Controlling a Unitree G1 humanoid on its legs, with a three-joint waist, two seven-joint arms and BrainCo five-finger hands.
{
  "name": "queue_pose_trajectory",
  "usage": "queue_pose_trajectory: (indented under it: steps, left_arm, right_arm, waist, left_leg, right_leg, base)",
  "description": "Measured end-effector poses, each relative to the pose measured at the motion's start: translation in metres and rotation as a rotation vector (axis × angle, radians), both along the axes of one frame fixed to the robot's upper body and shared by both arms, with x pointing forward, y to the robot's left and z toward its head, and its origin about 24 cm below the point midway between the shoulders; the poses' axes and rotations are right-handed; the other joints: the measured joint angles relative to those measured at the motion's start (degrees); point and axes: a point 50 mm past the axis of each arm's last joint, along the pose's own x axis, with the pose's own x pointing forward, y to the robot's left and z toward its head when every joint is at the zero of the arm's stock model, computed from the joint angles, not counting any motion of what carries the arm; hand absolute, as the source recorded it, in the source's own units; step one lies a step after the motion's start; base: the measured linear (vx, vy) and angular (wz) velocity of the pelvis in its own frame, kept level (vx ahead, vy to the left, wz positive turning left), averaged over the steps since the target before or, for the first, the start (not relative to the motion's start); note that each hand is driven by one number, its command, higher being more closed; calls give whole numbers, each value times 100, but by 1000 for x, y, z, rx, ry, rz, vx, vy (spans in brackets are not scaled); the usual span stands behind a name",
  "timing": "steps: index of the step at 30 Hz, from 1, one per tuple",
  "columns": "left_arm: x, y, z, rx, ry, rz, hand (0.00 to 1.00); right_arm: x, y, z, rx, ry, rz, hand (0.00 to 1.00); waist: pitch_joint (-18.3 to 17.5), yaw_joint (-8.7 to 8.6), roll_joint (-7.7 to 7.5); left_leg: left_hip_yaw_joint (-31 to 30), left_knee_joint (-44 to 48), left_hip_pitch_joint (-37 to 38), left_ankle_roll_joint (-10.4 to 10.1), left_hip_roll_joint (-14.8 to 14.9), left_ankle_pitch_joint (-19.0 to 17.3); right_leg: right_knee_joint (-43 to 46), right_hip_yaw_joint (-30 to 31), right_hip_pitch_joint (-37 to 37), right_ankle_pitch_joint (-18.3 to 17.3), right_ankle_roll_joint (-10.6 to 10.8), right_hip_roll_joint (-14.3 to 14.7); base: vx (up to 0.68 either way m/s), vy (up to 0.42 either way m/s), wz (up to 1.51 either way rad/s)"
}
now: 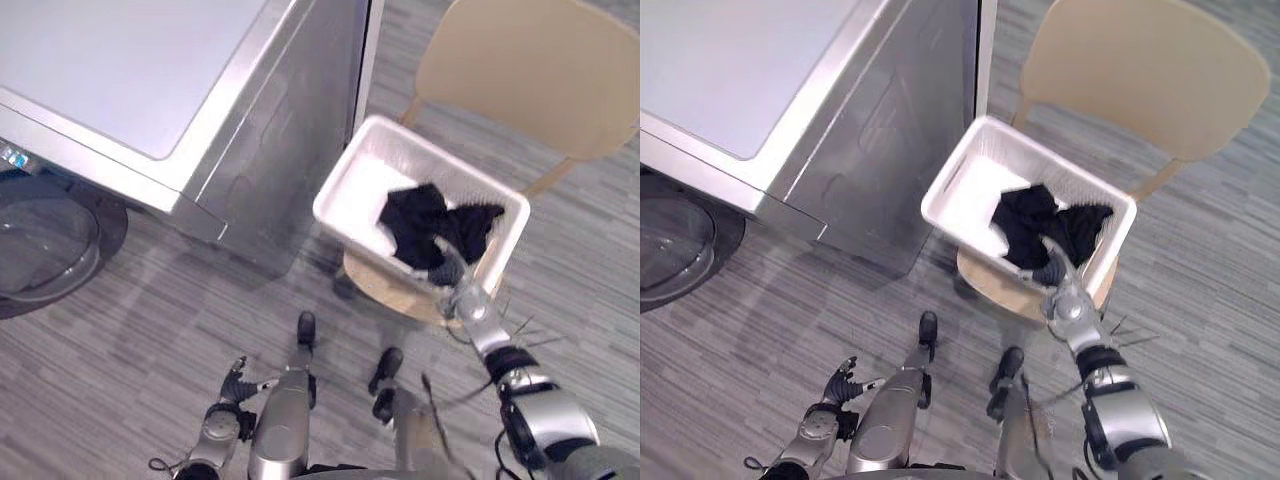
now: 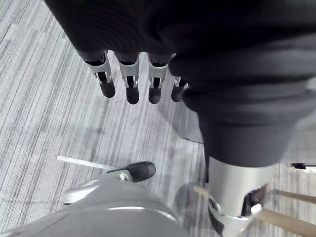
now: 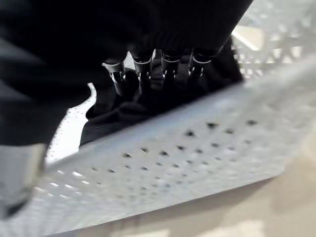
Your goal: Pick up the laundry basket with both hands and put the clothes into the washing machine.
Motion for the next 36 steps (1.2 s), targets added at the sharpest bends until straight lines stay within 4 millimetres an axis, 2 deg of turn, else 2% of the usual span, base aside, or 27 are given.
queue_pose_trajectory:
  steps: [3, 9, 14, 18, 19, 22, 25, 28, 29, 32, 33, 36]
  left_arm:
    - [13, -5, 6, -16, -35, 18, 0]
    - [48, -24, 25, -50, -141, -35, 0]
    - [51, -34, 27, -73, -157, -38, 0]
    - [50, -37, 26, -81, -151, -36, 0]
    - [50, -37, 26, -81, -153, -37, 0]
    - [52, -38, 28, -84, -162, -37, 0]
    - [51, -37, 28, -85, -163, -33, 0]
    - [51, -33, 28, -92, -165, -2, 0]
    - [49, -33, 27, -91, -159, -1, 0]
    - [43, -31, 23, -74, -140, -12, 0]
    - [39, -29, 20, -61, -125, -18, 0]
    - [33, -28, 16, -65, -100, -29, 0]
  right_arm:
    - [15, -5, 33, -63, -83, -4, 0]
    - [23, -14, 60, -170, -136, 22, 0]
    - [23, -12, 66, -169, -168, 34, 0]
    - [19, -2, 71, -122, -236, 56, 0]
    - [17, 3, 69, -90, -247, 64, 0]
    - [5, 19, 55, 18, -264, 101, 0]
    - [-6, 32, 51, 72, -302, 141, 0]
    - [-21, 39, 57, 118, -379, 169, 0]
    - [-26, 40, 62, 133, -413, 174, 0]
    - [-35, 39, 65, 164, -457, 170, 0]
    - [-37, 42, 66, 173, -472, 180, 0]
    - [-44, 44, 62, 185, -480, 193, 0]
  waist:
    - [63, -25, 63]
    - [81, -17, 86]
    - [125, -6, 171]
    - [166, 0, 232]
    - [169, -6, 228]
    - [186, 1, 211]
    - [185, -15, 207]
    - [177, -88, 192]
    - [176, -165, 189]
    - [130, -237, 100]
    - [109, -330, 60]
    - [64, -333, -14]
  left_leg:
    - [-86, -161, -292, 21, -27, 150]
    - [-342, -156, -667, -78, -38, 188]
    - [-450, -160, -681, -92, -44, 195]
    - [-465, -239, -594, -136, -30, 227]
    - [-463, -275, -546, -178, -28, 258]
    - [-451, -274, -299, -131, -26, 302]
    - [-460, -275, -125, -132, -30, 300]
    - [-458, -280, -20, -134, -30, 299]
    - [-457, -283, 15, -135, -30, 297]
    - [-419, -287, 94, -137, -28, 293]
    - [-411, -289, 124, -137, -20, 290]
    - [-405, -292, 194, -140, 5, 275]
  right_leg:
    - [22, -56, -341, 47, -2, -18]
    - [176, -180, -661, -42, -41, -67]
    - [256, -160, -714, -90, -37, -72]
    - [290, -123, -705, -84, -62, -61]
    - [319, -113, -686, -87, -60, -63]
    - [377, -41, -489, -125, -80, -67]
    - [377, 48, -339, -163, -77, -65]
    - [374, 89, -251, -198, -39, -65]
    - [369, 92, -216, -200, -36, -64]
    - [369, 167, -182, -201, -35, -62]
    - [368, 176, -149, -201, -34, -53]
    - [356, 197, -84, -201, -33, -22]
  base:
    - [9, -7, 2]
    - [-9, -27, 15]
    - [-49, -36, 0]
    - [-11, -47, -4]
    - [41, -59, -5]
    - [89, -77, 1]
    - [84, -64, -1]
    - [44, -61, -4]
    - [9, -45, -3]
    - [-13, -40, -8]
    - [-40, -42, -7]
    - [-41, -33, -3]
